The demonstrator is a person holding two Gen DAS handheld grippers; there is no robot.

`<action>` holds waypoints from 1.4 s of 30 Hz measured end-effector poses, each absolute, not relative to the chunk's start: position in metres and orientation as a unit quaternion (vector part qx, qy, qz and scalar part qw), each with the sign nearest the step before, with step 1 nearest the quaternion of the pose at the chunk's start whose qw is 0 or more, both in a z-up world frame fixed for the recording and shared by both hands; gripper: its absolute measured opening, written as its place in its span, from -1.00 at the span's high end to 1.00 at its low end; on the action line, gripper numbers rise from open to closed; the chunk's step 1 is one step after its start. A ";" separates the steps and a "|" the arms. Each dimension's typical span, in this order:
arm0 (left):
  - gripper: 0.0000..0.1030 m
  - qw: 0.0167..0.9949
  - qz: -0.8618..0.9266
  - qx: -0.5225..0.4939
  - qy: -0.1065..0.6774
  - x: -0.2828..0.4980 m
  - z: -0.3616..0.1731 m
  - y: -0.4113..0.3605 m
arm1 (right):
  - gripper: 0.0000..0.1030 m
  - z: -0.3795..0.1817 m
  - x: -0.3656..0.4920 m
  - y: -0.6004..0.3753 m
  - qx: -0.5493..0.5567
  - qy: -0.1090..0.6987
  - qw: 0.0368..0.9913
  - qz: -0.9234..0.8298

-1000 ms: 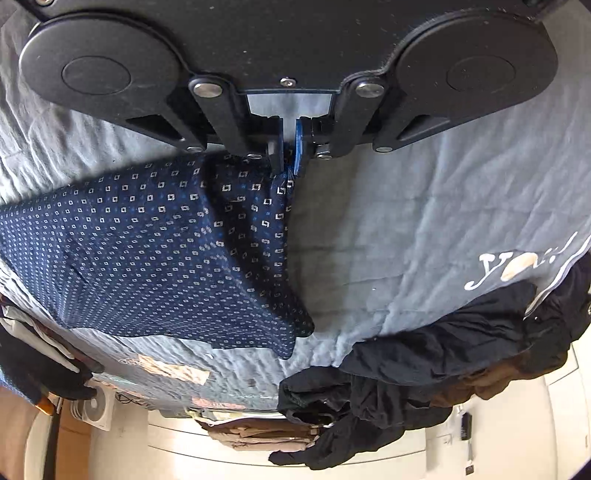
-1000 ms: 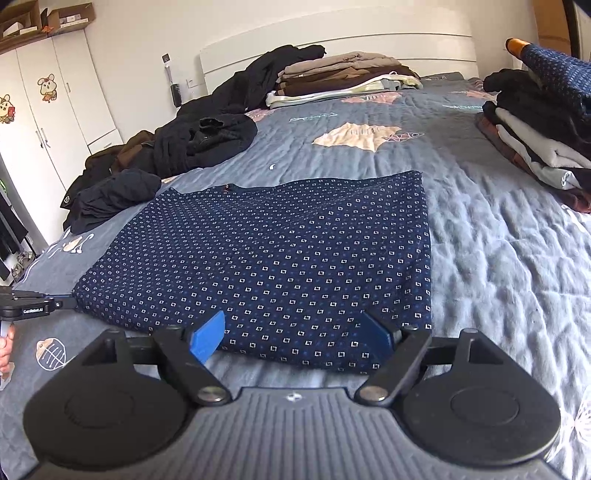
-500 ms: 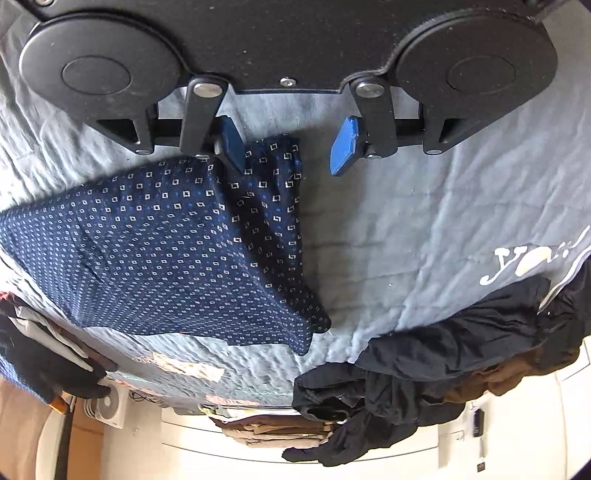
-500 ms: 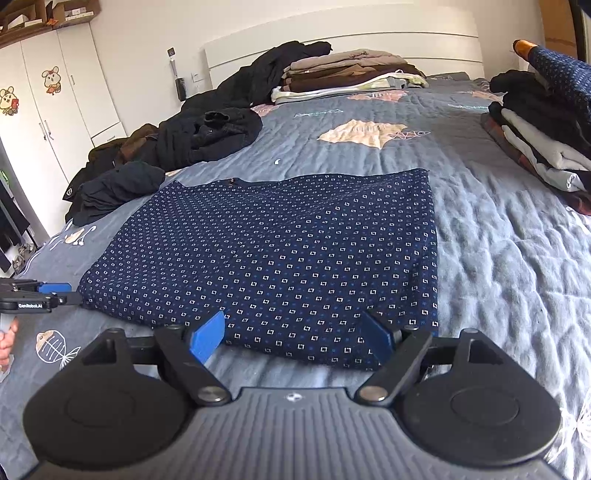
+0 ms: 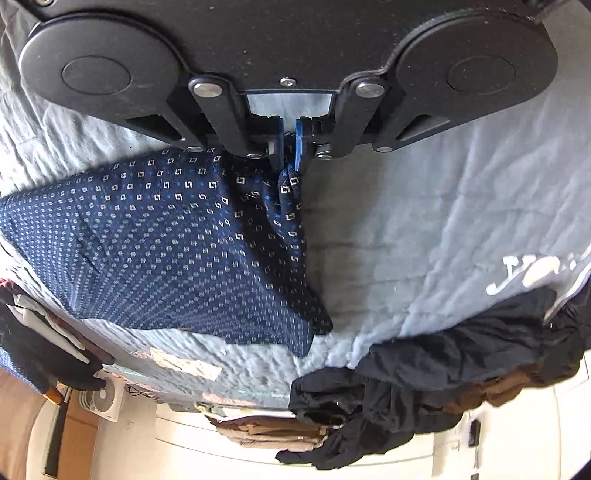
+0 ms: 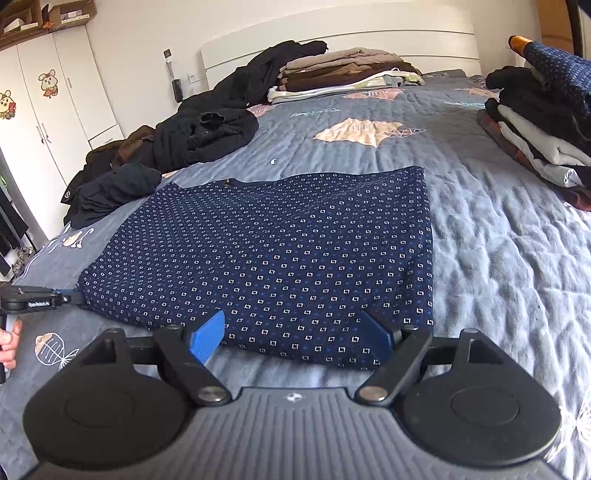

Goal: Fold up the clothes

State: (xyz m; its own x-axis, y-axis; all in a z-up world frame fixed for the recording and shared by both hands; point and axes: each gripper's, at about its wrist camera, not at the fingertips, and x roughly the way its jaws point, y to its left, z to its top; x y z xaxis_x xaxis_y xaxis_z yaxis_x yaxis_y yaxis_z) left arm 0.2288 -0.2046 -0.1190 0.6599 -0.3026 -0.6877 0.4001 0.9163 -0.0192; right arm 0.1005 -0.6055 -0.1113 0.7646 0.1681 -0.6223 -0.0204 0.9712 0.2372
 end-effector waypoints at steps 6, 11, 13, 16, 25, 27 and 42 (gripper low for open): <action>0.90 0.905 -0.203 0.132 0.350 0.224 -0.106 -0.204 | -0.56 -0.112 0.100 -0.606 0.112 0.340 0.932 0.054; 0.89 0.893 -0.206 0.164 0.366 0.225 -0.115 -0.201 | -0.56 -0.114 0.102 -0.610 0.113 0.343 0.931 0.050; 0.89 0.891 -0.207 0.158 0.373 0.227 -0.118 -0.198 | -0.56 -0.114 0.102 -0.611 0.114 0.343 0.931 0.049; 0.88 0.883 -0.197 0.137 0.403 0.233 -0.125 -0.191 | -0.56 -0.114 0.102 -0.613 0.116 0.343 0.931 0.047; -0.45 0.917 -0.207 0.035 0.338 0.234 -0.098 -0.181 | -0.56 -0.114 0.102 -0.609 0.115 0.345 0.930 0.050; -0.38 0.921 -0.206 0.036 0.329 0.236 -0.100 -0.191 | -0.56 -0.114 0.102 -0.607 0.112 0.347 0.930 0.052; 0.87 0.910 -0.150 0.036 0.385 0.255 -0.126 -0.202 | -0.56 -0.117 0.101 -0.603 0.107 0.351 0.929 0.056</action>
